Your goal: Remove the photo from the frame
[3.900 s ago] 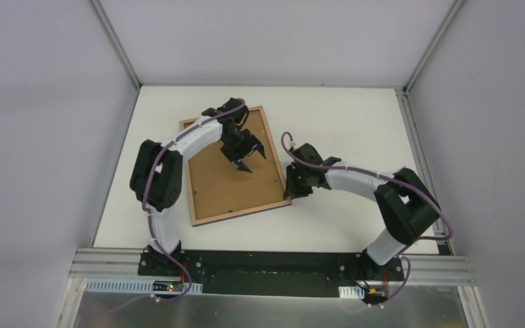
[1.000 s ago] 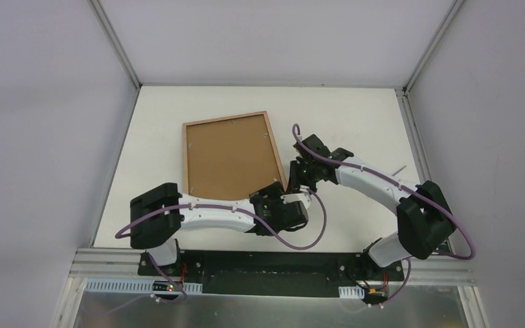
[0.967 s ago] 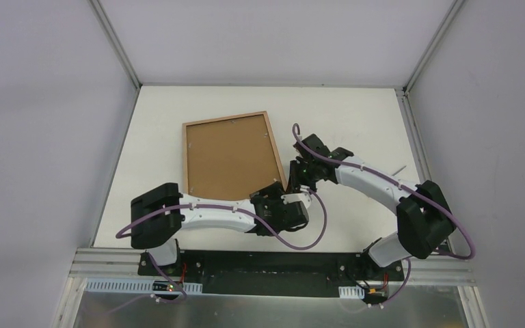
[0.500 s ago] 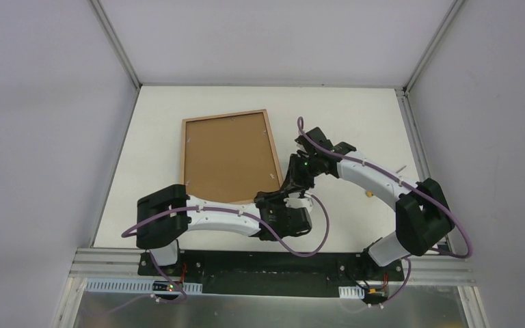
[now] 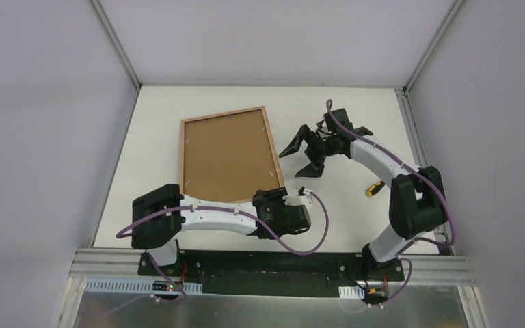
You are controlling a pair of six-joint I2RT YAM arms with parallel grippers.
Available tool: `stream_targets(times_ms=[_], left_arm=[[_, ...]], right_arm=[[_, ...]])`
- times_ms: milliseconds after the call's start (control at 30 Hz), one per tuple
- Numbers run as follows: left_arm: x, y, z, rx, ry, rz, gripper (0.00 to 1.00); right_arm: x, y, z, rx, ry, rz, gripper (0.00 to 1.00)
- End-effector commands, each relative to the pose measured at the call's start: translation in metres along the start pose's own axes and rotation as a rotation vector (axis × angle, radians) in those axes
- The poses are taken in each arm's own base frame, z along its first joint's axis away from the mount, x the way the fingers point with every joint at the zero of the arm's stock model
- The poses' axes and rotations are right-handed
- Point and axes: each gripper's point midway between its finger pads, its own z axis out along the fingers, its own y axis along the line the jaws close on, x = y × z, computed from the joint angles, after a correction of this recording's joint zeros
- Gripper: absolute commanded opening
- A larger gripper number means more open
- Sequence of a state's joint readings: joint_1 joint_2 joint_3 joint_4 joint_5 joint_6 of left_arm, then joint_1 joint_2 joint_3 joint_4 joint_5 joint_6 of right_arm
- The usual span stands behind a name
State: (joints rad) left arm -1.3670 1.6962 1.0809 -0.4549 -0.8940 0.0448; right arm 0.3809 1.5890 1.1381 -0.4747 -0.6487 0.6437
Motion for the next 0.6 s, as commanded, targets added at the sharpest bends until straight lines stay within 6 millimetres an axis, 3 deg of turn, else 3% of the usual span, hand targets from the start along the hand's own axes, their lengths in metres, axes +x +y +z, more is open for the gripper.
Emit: stream_targets(times_ms=[0,233,400,567], left_arm=[[-0.023,0.018,-0.015,0.01,-0.075,-0.146,0.11],[-0.026,0.018,-0.017,0.027,-0.084,-0.179,0.11],[-0.029,0.017,-0.02,0.045,-0.094,-0.21,0.12],[-0.031,0.016,-0.021,0.058,-0.099,-0.233,0.13]], right_arm=[[-0.007,0.021,0.024,-0.127,0.089,0.082,0.99],[-0.001,0.042,0.061,-0.227,0.145,0.073,0.96],[-0.006,0.056,0.071,-0.355,0.171,0.095,0.86],[-0.011,0.069,0.074,-0.423,0.207,0.092,0.67]])
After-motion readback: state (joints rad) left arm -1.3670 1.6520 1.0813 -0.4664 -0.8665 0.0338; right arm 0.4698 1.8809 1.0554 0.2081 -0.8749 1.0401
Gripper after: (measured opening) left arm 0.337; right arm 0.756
